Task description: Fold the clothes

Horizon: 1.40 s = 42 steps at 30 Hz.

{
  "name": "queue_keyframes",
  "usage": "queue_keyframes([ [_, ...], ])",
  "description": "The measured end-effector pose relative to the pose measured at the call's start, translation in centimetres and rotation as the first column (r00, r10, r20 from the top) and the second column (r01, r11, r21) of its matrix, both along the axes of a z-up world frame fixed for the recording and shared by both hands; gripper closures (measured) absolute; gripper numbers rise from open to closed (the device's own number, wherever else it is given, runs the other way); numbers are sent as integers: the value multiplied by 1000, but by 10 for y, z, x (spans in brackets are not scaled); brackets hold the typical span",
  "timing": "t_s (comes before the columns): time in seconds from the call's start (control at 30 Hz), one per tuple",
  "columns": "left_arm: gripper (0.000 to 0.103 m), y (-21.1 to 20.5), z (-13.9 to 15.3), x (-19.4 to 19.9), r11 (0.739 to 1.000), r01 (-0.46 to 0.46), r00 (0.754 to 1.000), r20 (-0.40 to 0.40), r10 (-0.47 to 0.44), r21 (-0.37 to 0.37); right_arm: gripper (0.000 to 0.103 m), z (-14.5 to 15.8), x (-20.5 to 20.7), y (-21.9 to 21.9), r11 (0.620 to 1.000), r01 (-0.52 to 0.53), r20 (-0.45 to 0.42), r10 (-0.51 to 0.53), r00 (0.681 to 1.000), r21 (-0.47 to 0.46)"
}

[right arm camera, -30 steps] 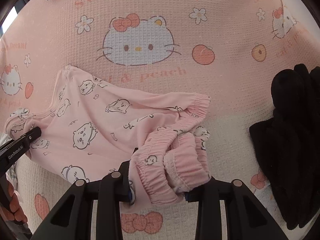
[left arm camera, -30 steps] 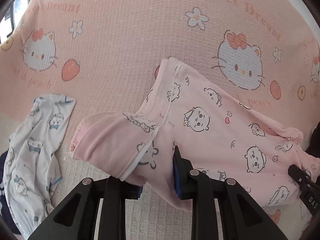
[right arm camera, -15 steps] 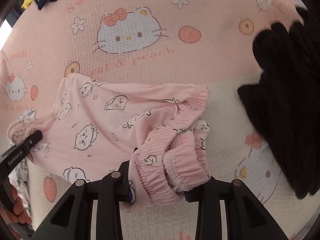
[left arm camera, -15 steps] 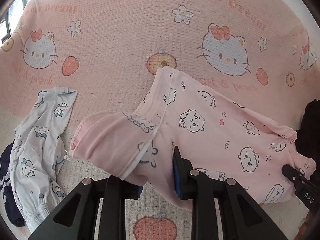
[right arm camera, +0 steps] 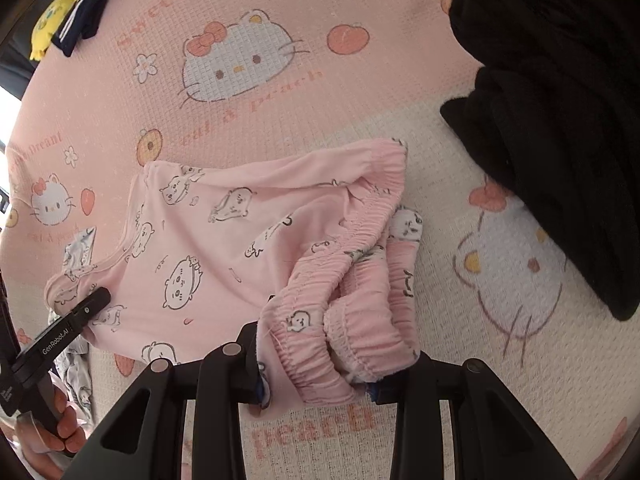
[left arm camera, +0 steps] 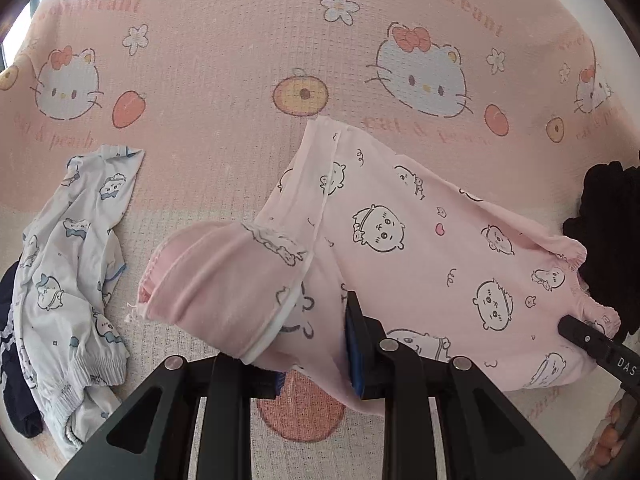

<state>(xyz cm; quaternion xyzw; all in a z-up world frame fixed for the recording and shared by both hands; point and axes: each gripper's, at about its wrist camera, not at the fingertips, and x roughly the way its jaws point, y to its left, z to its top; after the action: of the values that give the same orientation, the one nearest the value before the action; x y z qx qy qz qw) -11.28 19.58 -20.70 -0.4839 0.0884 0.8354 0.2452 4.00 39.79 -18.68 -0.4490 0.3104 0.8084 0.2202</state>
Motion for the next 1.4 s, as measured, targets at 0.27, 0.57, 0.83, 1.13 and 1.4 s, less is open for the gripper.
queue_keyframes([
  [0.27, 82, -4, 8, 5, 999, 39, 999, 20, -39, -3, 70, 6, 7, -8, 1000, -24, 31, 23, 999, 14],
  [0.57, 82, -12, 19, 30, 997, 73, 997, 1, -73, 30, 70, 17, 27, -17, 999, -28, 35, 27, 999, 25],
  [0.83, 82, -22, 12, 46, 996, 75, 997, -6, -75, 41, 70, 13, 40, -24, 999, -31, 41, 29, 999, 41],
  [1.13, 82, -37, 1, 60, 994, 92, 995, 30, -94, 56, 70, 13, 49, -33, 994, -73, 46, 69, 997, 77],
  [1.4, 82, -40, 10, 70, 993, 113, 993, 16, -114, 44, 69, 13, 53, -39, 988, -112, 63, 106, 992, 110],
])
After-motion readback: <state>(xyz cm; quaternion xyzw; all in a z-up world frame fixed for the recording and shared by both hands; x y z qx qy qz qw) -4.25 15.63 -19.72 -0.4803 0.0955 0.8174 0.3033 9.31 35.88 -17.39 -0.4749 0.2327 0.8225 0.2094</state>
